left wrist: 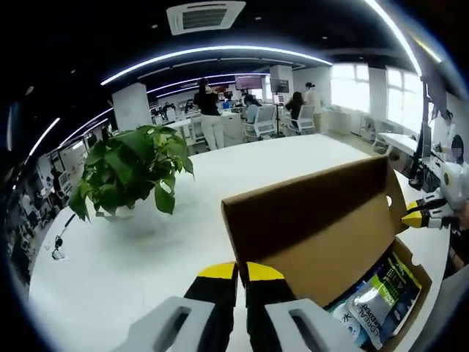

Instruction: Operate the shoe box by opening the lid, removing the specified soft item, and placing it in the target area until the item is outside and the box remains undamaged.

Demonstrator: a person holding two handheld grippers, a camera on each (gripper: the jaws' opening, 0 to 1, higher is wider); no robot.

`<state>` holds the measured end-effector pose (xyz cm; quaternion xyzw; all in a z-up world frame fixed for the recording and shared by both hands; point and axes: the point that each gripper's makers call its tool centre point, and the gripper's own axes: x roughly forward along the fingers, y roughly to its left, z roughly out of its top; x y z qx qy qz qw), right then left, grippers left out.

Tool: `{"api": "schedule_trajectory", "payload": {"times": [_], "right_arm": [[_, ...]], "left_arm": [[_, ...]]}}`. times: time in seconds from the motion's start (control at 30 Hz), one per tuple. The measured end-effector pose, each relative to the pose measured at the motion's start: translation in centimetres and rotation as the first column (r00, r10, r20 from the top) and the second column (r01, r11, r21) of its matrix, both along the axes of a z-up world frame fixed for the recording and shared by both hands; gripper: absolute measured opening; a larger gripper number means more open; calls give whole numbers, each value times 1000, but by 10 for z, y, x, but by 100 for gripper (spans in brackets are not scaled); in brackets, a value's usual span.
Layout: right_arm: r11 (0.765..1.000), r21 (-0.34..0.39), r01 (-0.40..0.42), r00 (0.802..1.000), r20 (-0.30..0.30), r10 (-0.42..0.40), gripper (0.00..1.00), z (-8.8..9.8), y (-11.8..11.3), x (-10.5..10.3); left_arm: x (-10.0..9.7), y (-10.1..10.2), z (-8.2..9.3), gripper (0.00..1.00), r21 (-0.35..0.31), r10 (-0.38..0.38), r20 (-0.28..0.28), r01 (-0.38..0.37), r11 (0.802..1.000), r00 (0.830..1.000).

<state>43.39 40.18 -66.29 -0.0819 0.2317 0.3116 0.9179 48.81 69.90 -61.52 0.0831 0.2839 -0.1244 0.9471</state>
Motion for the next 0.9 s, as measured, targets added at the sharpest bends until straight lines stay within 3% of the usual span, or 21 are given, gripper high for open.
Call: {"api": "schedule_trajectory", "payload": {"times": [0.23, 0.3, 0.53, 0.77, 0.9], "right_arm": [[1000, -12, 5, 1000, 16, -5, 2, -1, -2, 4], [1000, -14, 6, 1000, 16, -6, 2, -1, -2, 5], [1000, -21, 2, 1000, 5, -2, 2, -3, -1, 10], [1000, -29, 1, 1000, -2, -1, 2, -8, -1, 16], [1000, -31, -3, 1000, -13, 3, 3, -10, -2, 19]], "left_arm": [[1, 1, -13, 4, -17, 8, -39, -8, 1000, 999], [-5, 1, -24, 4, -40, 16, -74, -19, 999, 997], [-24, 3, -39, 6, -122, 65, -86, -76, 990, 994], [-43, 1, -59, 3, -122, 76, -126, -91, 988, 989], [-47, 0, -60, 3, -118, 79, -108, -92, 989, 991]]}}
